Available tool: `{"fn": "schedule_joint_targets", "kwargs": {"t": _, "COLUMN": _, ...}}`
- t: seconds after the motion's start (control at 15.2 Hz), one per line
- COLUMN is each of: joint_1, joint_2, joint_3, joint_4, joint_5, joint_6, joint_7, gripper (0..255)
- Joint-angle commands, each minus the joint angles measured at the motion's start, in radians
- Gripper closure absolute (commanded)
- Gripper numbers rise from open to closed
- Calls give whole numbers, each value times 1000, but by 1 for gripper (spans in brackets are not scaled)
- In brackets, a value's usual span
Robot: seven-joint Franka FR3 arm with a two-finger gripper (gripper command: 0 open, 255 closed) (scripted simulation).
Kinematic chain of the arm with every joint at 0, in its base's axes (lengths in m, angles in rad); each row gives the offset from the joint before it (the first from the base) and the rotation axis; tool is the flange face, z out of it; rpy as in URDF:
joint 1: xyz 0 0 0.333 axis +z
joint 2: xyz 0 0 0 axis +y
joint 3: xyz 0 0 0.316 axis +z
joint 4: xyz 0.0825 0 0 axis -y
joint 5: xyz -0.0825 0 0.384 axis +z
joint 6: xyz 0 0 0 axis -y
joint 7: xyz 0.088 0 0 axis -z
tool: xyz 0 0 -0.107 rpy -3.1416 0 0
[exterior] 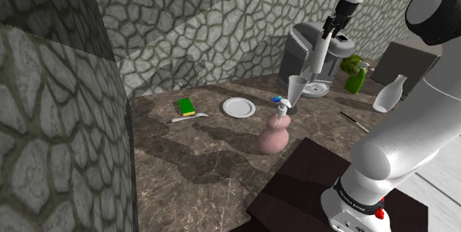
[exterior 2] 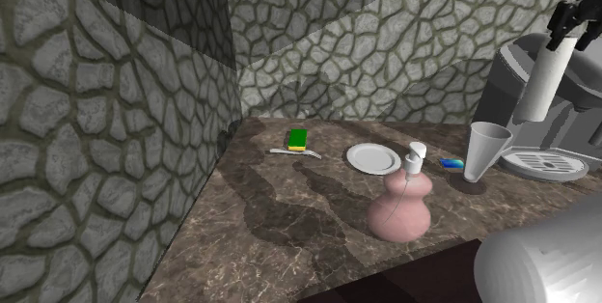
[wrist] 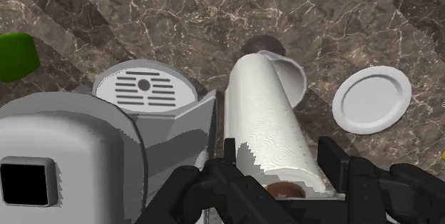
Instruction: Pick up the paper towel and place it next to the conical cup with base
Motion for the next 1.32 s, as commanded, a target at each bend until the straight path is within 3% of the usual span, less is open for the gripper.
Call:
{"fn": "schedule_joint_targets", "kwargs": {"t": 0.0, "joint_1": -27, "joint_2": 46, "joint_3": -34, "joint_4": 61, "joint_5": 31, "joint_6": -28, "joint_7": -64, "gripper": 255}}
{"fn": "schedule_joint_targets", "kwargs": {"t": 0.07, "joint_1": -43, "joint_2": 75, "joint_3": -50, "joint_4": 92, "joint_5": 51, "joint_6": -38, "joint_7": -96, "gripper": 255}}
{"fn": "schedule_joint_targets", "kwargs": {"t": 1.25, "joint_1": -39, "joint_2": 64, "joint_3": -43, "joint_4": -161, "joint_5": 56, "joint_6": 205, "joint_7": -122, "gripper": 255}}
